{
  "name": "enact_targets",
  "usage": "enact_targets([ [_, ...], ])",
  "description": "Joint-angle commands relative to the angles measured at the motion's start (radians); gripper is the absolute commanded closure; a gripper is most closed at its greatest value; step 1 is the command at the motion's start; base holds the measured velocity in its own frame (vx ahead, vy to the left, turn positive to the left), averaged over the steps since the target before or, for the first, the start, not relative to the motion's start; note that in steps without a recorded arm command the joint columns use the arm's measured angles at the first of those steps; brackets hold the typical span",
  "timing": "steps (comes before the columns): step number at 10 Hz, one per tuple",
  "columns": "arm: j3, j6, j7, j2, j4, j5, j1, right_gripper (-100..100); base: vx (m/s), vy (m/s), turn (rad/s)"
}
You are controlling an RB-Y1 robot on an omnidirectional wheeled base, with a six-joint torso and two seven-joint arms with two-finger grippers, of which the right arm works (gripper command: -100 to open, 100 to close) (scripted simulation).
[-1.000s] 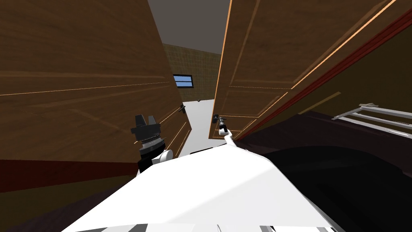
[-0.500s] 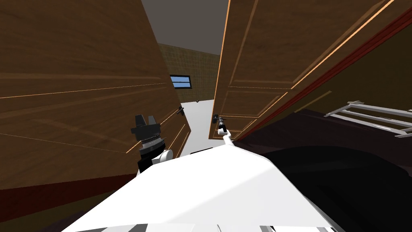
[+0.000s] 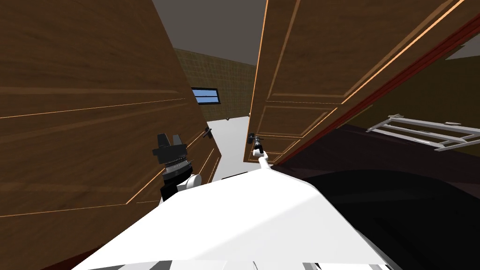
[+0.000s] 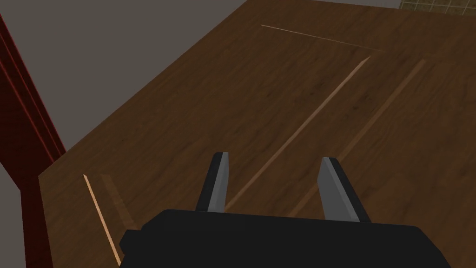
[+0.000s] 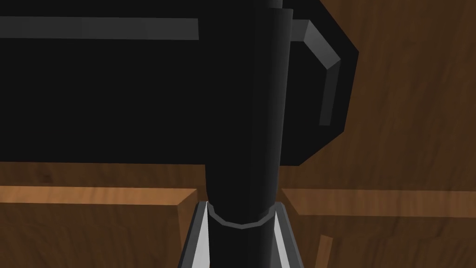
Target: Push the door open
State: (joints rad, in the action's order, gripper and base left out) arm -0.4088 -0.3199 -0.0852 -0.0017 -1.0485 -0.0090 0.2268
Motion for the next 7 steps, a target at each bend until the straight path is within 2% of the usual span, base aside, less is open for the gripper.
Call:
enact_targets([
  [1, -0.018, -0.004, -0.016, 0.010, 0.001, 0.001, 0.012, 100, 0.181, 0.030, -0.065],
  [2, -0.026, -0.004, -0.024, 0.018, 0.004, 0.002, 0.016, 100, 0.176, 0.031, -0.064],
  [3, -0.022, -0.002, -0.018, 0.013, 0.007, 0.001, 0.012, 100, 0.081, 0.013, -0.027],
  [4, -0.052, -0.012, -0.040, -0.002, 0.014, -0.008, 0.025, 100, 0.100, -0.022, 0.032],
  [7, -0.101, -0.027, -0.077, -0.019, 0.028, -0.023, 0.045, 100, 0.159, -0.041, 0.030],
])
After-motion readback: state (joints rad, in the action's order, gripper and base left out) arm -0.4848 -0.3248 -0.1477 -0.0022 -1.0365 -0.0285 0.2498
